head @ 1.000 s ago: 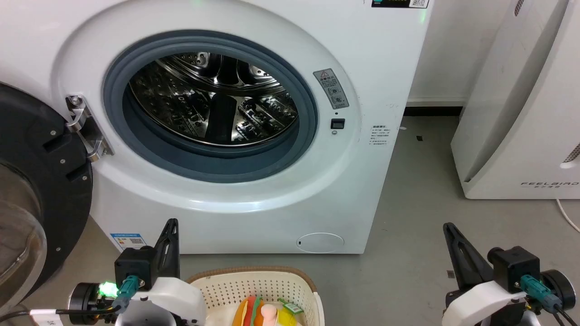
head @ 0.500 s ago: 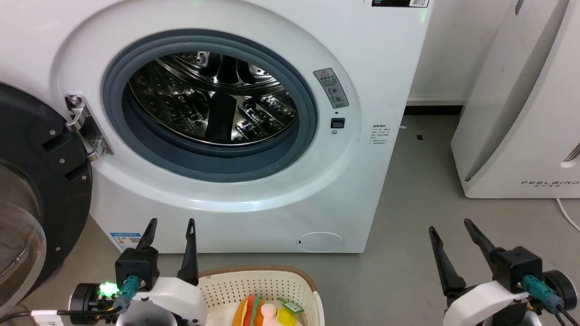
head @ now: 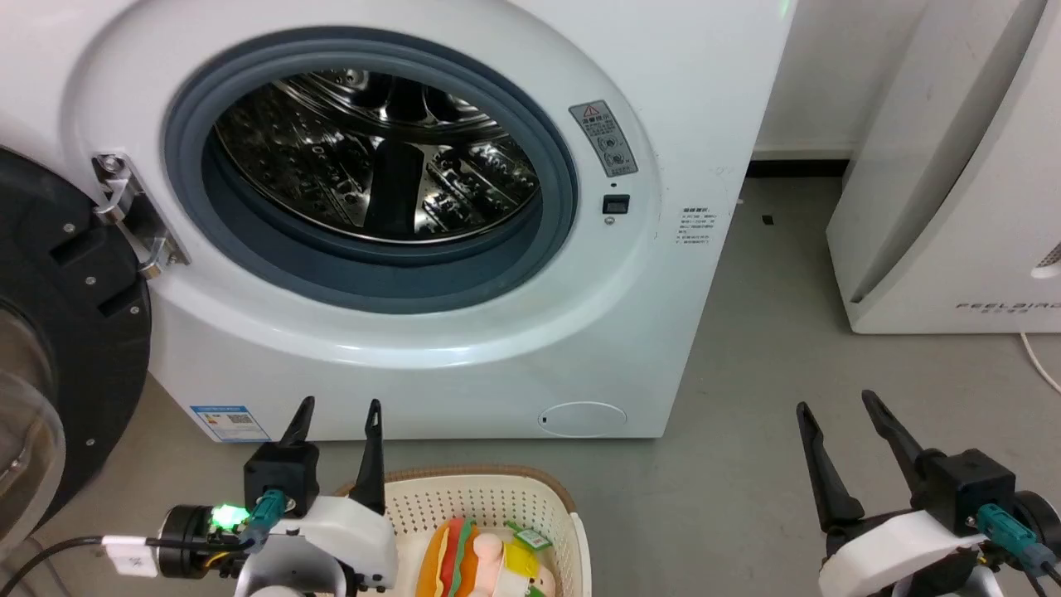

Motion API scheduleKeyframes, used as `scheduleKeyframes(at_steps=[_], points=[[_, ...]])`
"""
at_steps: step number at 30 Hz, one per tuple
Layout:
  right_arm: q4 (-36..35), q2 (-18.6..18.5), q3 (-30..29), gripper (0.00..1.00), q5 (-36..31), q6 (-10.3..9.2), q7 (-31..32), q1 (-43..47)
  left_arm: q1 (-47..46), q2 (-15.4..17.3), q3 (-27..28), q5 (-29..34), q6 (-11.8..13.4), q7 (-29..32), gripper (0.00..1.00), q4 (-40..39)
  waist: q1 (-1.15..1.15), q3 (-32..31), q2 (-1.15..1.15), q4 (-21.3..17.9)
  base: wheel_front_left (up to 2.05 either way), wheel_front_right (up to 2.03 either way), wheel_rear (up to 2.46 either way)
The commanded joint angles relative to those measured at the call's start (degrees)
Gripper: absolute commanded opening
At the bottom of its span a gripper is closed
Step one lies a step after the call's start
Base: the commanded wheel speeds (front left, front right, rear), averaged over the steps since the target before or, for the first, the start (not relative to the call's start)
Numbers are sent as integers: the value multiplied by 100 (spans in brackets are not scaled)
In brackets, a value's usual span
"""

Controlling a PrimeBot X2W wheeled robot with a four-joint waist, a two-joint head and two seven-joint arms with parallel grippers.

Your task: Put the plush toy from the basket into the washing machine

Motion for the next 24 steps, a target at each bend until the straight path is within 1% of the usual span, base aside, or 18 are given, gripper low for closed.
scheduleKeyframes(at_steps=[1,13,14,15,24], points=[[-31,0,-20,100,95,-1,-66,-139,-167,18,-43,-29,-28,-61,100,175,0,79,0,-27,0,0,0],[-104,0,-29,100,282,-2,-209,-396,-809,68,-237,-39,-130,-154,100,1329,0,612,0,-161,0,0,0],[-104,0,-29,100,282,-2,-209,-396,-809,68,-237,-39,-130,-154,100,1329,0,612,0,-161,0,0,0],[-120,0,-32,100,316,-2,-232,-445,-917,85,-267,-47,-151,-136,100,1490,0,722,0,-180,0,0,0],[-183,-1,-37,100,441,-2,-328,-659,-1299,181,-412,-64,-227,68,100,2030,0,1190,0,-264,0,0,0]])
